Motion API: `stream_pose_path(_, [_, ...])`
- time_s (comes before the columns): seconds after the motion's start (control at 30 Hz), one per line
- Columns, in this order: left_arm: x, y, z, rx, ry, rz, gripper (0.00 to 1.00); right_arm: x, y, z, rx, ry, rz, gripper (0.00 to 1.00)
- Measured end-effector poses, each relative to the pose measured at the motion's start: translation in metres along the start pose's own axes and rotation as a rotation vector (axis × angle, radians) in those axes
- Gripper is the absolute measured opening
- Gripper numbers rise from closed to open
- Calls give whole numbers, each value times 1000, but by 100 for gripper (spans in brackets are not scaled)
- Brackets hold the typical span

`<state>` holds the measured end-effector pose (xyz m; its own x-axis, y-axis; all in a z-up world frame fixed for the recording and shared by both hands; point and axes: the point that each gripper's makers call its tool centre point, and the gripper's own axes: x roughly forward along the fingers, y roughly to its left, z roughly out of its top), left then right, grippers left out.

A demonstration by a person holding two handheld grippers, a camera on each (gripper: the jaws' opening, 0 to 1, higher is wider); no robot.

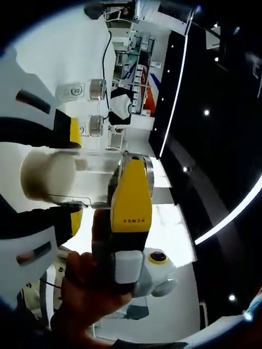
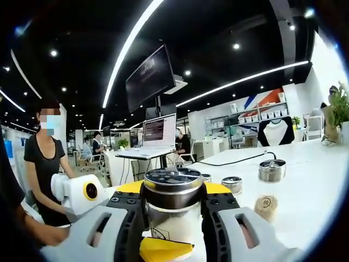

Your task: Rotate the seasoning bottle until the label or dispensing opening points toward the visible target arrow and the bottle remains upright within the marked orientation range

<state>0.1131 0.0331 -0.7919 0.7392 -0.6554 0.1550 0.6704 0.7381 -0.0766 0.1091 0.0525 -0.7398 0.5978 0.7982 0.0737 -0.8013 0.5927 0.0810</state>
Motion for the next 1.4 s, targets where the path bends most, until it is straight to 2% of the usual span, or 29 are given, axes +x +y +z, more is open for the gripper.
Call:
stream_pose_path(0.13, [-1, 0, -2, 13, 16, -3, 49, 0, -6, 2, -4, 6, -2, 37])
stream_pose_path(0.27, [0, 1, -10, 49, 76, -16, 61, 0, -18, 3, -39, 17, -26, 37])
stream_pose_path(0.47, [-2, 8, -13, 50, 104, -21, 76, -3, -36, 5, -75, 27, -71, 38])
stream_pose_path(0.77, [-5, 17, -17, 48, 138, 15, 92, -17, -69, 4, -81, 38, -157, 38])
stream_pose_path(0.9, [-7, 27, -17, 70, 146, 58, 99, -24, -87, 6, -79, 28, -197, 38])
stream_pose_path(1.03, [-9, 32, -20, 75, 172, 74, 100, -31, -105, 8, -90, 23, -231, 38])
stream_pose_path(1.4, [-15, 41, -19, 80, 180, 89, 100, -45, -154, 1, -80, 40, -309, 38])
